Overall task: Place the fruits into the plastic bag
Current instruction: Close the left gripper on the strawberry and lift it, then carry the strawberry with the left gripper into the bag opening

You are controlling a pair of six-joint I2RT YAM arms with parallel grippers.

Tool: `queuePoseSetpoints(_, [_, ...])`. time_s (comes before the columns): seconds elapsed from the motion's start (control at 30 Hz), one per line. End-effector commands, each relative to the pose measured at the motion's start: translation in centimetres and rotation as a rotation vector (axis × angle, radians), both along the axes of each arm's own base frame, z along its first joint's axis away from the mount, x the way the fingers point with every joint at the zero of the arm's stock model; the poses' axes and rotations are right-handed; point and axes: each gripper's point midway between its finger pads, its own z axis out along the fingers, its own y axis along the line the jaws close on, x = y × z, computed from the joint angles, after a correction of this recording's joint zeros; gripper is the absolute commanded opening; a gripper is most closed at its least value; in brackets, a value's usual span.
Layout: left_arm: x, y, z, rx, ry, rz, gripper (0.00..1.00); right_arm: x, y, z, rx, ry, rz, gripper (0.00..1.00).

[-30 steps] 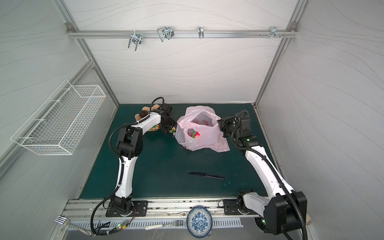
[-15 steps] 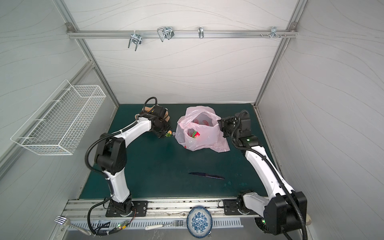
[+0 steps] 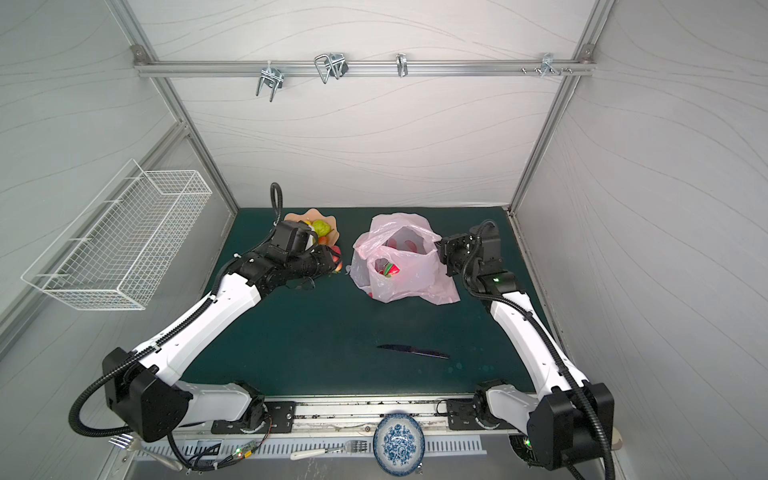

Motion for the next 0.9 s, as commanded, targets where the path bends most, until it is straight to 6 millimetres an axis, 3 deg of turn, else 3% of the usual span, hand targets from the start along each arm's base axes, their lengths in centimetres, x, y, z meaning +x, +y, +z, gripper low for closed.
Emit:
queuePoseSetpoints(0.0, [1.9,-4.7,6.3,0.029,-0.289,-0.251,0.3,-0.2,-0.2,0.3,0.004,0.002,-0.001,0.0])
queuePoseSetpoints(0.23, [3.5,-10.0,7.5,0.139,-0.417,-0.561,0.27,-0.4,0.0,0.2,0.003,0.005,0.013,0.0])
queuePoseSetpoints(0.43, [3.1,-12.4,7.7,0.214,-0.502,-0.698,0.27,-0.4,0.0,0.1,0.002,0.004,0.012,0.0])
queuePoseSetpoints(0.6, [4.2,-14.0,6.3,0.301,-0.519,-0.731,0.24,-0.4,0.0,-0.1,0.005,0.009,0.013,0.0])
queuePoseSetpoints(0.67, [4.6,-14.7,4.9,0.326,-0.51,-0.763,0.23,-0.4,0.1,-0.1,0.008,0.009,0.016,0.0])
queuePoseSetpoints(0.7, [5.0,-15.1,5.3,0.34,-0.534,-0.774,0.22,-0.3,0.1,-0.1,0.01,0.009,0.016,0.0])
queuePoseSetpoints(0.87, [6.9,-15.5,2.7,0.431,-0.522,-0.78,0.2,-0.3,0.3,0.0,0.011,0.007,0.025,0.0])
